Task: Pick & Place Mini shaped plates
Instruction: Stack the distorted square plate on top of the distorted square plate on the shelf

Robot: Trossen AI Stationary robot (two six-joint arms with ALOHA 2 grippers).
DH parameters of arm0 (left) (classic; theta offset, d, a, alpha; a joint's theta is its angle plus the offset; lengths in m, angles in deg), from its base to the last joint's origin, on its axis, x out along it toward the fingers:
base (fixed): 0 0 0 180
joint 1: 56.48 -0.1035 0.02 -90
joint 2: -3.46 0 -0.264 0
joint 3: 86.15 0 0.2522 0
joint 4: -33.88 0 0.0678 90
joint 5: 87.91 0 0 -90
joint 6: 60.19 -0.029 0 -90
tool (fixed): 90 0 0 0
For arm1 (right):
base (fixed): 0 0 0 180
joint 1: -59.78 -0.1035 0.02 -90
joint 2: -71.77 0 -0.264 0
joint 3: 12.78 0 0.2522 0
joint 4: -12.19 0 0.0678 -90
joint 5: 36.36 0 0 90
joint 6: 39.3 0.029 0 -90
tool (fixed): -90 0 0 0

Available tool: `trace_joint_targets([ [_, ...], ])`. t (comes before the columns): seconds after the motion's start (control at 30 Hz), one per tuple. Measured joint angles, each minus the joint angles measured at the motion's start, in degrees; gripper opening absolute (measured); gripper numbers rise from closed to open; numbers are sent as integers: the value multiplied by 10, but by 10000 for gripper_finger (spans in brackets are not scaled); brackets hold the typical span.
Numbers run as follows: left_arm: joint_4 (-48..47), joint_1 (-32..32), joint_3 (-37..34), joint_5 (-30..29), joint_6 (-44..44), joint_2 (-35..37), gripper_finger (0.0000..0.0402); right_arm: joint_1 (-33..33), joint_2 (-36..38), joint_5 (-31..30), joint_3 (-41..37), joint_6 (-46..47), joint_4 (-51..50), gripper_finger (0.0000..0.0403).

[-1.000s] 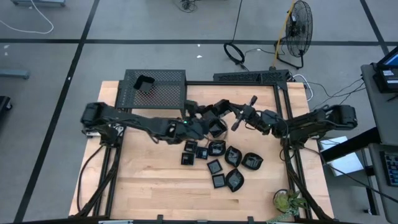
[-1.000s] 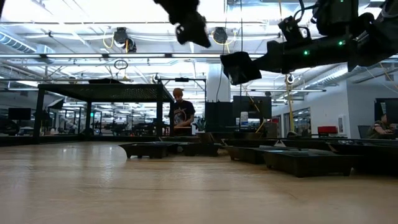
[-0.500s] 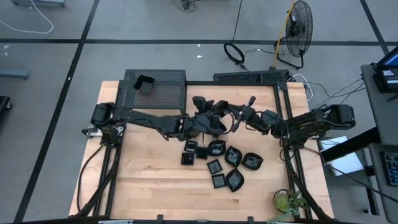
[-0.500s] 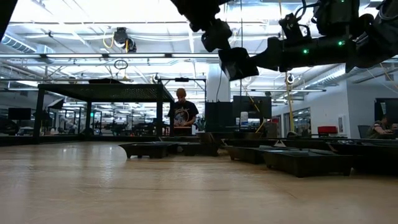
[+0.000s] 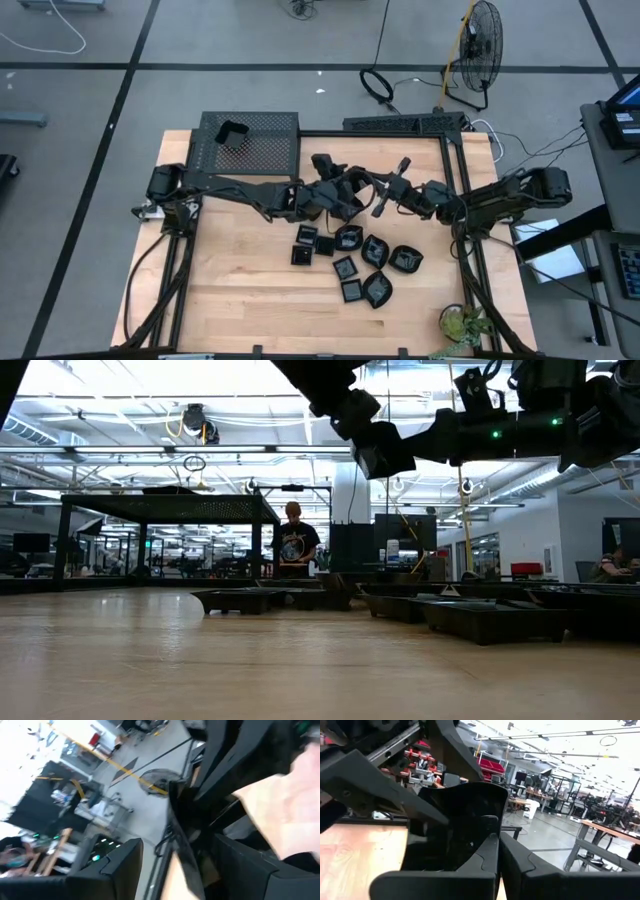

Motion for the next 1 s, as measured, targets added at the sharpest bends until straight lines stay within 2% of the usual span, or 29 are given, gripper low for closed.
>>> trace_joint_targets([
  [0.17,4,-5,4,-16,-19,0,243,1,0,-1,0,1,0,2],
  [0.27,-56,-6,40,-46,-18,0,243,1,0,-1,0,1,0,2],
  [0.4,-141,-6,90,-49,50,0,243,1,0,-18,0,2,2,2],
  [0.6,-170,-3,129,-44,45,0,243,5,0,-17,0,4,2,2],
  [0.77,-189,-2,130,5,79,-2,243,6,0,-15,4,4,-3,2],
  [1.0,-216,0,131,-8,89,-27,243,0,0,-12,9,5,-4,2],
])
